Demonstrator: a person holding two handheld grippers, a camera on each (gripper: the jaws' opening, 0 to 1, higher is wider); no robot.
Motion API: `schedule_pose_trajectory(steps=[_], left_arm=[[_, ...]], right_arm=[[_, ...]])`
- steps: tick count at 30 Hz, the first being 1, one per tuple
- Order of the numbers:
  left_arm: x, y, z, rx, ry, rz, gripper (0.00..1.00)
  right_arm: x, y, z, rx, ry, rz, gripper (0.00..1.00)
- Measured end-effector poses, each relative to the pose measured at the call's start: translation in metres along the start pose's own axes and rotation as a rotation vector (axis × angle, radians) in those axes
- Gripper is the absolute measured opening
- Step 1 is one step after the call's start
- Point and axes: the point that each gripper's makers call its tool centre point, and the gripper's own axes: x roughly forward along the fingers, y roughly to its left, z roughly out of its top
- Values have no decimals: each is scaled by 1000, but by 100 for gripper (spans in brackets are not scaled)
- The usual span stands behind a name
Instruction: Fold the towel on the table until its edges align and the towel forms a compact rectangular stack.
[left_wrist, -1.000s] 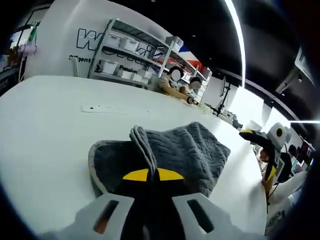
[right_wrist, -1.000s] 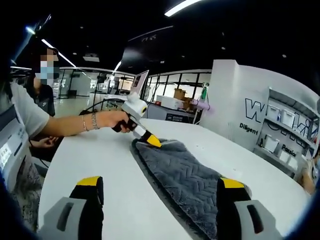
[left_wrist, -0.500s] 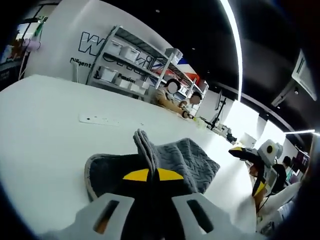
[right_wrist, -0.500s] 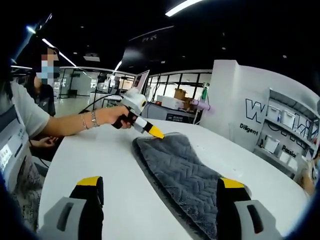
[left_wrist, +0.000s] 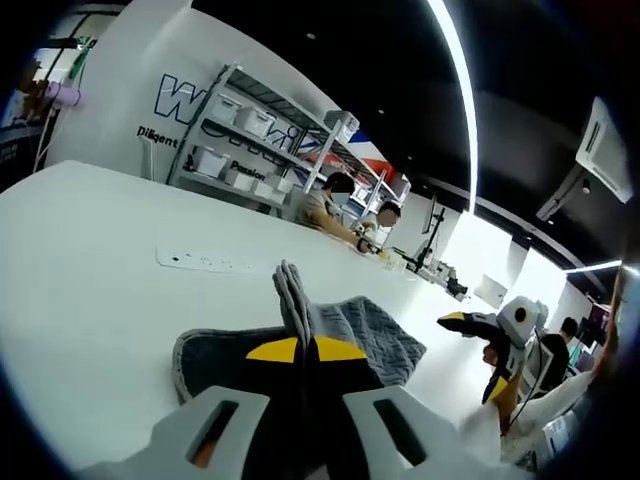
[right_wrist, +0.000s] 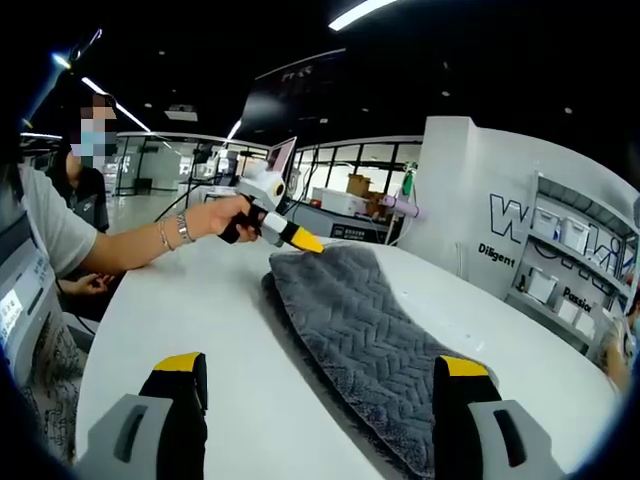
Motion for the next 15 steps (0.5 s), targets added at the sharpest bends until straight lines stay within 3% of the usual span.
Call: schedule_pose_trajectory(steps=[15], left_arm=[[1, -30, 30, -51, -86, -111, 5]], right_arm=[[-1, 0, -1, -4, 5, 0, 98]])
